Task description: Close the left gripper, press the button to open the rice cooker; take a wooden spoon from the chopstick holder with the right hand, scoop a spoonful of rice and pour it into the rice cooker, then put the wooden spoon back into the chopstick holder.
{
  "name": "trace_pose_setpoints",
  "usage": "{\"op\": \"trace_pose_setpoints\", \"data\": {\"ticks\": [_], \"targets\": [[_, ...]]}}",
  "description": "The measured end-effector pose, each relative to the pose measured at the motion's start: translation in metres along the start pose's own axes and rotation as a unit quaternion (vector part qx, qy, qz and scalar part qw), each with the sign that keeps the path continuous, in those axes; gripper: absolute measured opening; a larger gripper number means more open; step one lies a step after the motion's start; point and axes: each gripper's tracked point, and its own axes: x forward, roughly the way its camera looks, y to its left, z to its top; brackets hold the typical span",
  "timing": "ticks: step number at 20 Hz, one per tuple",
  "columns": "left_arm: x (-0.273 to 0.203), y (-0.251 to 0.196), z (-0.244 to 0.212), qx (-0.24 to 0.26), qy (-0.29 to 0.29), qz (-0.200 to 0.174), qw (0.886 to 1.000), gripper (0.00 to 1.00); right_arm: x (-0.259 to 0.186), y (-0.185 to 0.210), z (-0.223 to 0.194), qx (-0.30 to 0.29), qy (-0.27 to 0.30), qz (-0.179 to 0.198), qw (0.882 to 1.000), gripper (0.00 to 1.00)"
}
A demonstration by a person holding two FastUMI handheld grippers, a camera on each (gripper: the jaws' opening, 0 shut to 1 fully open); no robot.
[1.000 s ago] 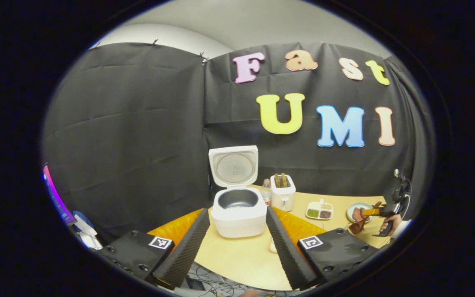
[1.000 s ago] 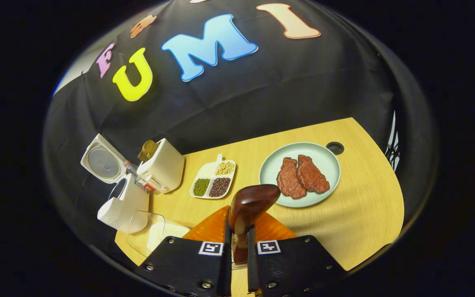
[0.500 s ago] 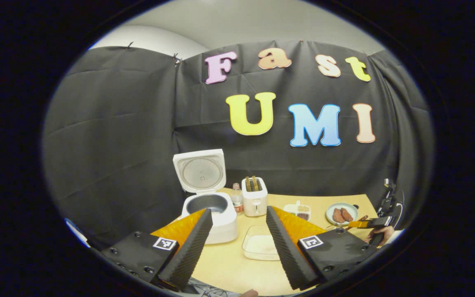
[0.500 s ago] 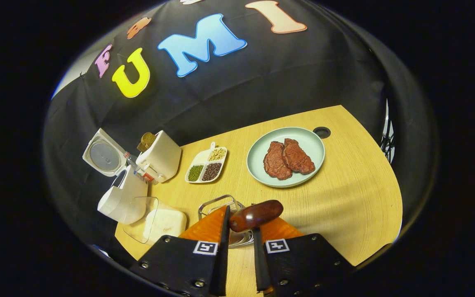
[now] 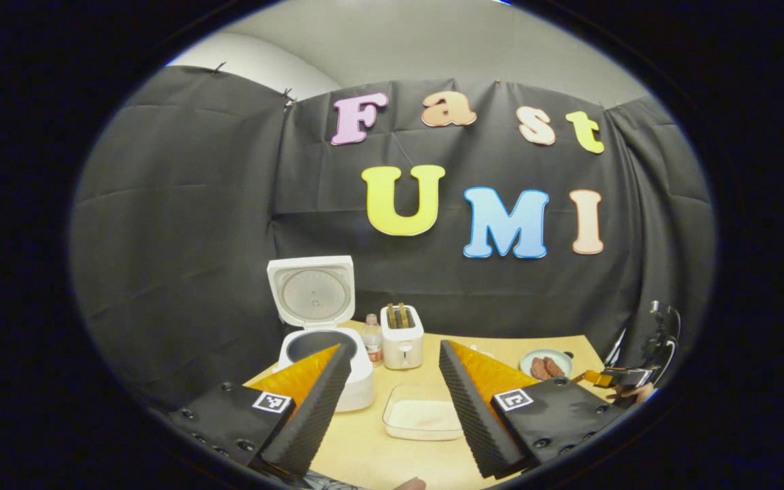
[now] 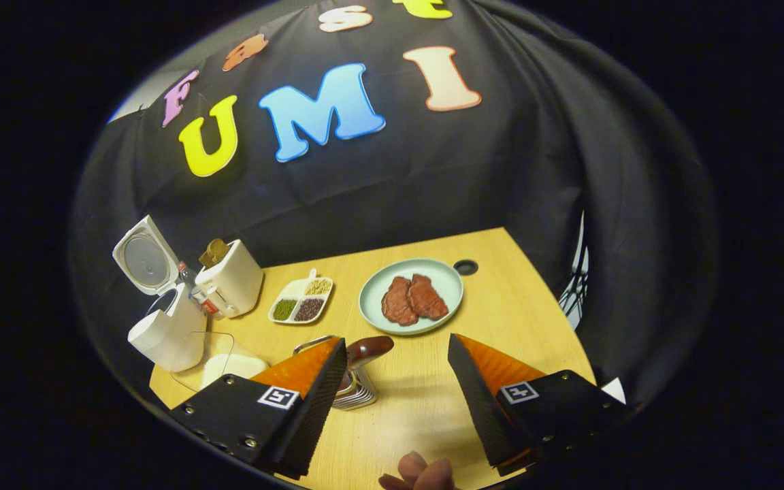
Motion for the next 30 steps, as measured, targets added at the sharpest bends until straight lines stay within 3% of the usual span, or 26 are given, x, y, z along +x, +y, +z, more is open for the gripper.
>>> {"op": "trace_pose_setpoints", "data": {"ticks": [4, 6, 10, 15, 21, 22, 23, 26, 28, 30], "targets": [[0.022, 0.024, -0.003, -0.011, -0.010, -0.027, 1.000, 0.92, -0.047, 0.010, 0.024, -0.043, -0.047, -0.039, 0.997, 0.95], [0.035, 0.040, -0.004, -0.024, -0.014, -0.048, 0.998, 0.93, -0.071, 0.031, 0.039, -0.036, -0.063, -0.056, 0.996, 0.95], [0.071, 0.084, 0.010, -0.039, -0.037, -0.083, 0.995, 0.91, -0.119, 0.092, 0.081, -0.019, -0.119, -0.076, 0.990, 0.95], [0.134, 0.125, 0.041, -0.084, -0.062, -0.102, 0.989, 0.90, -0.170, 0.182, 0.115, -0.026, -0.169, -0.068, 0.983, 0.95], [0.225, 0.182, 0.089, -0.084, -0.113, -0.048, 0.989, 0.89, -0.199, 0.247, 0.109, -0.042, -0.149, -0.050, 0.987, 0.95], [0.241, 0.188, 0.093, -0.080, -0.115, -0.038, 0.989, 1.00, -0.201, 0.252, 0.108, -0.037, -0.144, -0.047, 0.988, 0.95], [0.257, 0.192, 0.096, -0.078, -0.115, -0.032, 0.990, 0.89, -0.205, 0.256, 0.109, -0.033, -0.145, -0.046, 0.988, 0.95], [0.305, 0.216, 0.094, -0.075, -0.111, 0.008, 0.991, 0.89, -0.215, 0.258, 0.114, -0.044, -0.155, -0.056, 0.985, 0.95], [0.335, 0.228, 0.092, -0.070, -0.101, 0.034, 0.992, 1.00, -0.222, 0.259, 0.114, -0.057, -0.151, -0.060, 0.985, 0.95], [0.365, 0.243, 0.094, -0.060, -0.096, 0.063, 0.992, 0.95, -0.224, 0.260, 0.115, -0.066, -0.152, -0.064, 0.984, 0.95]]}}
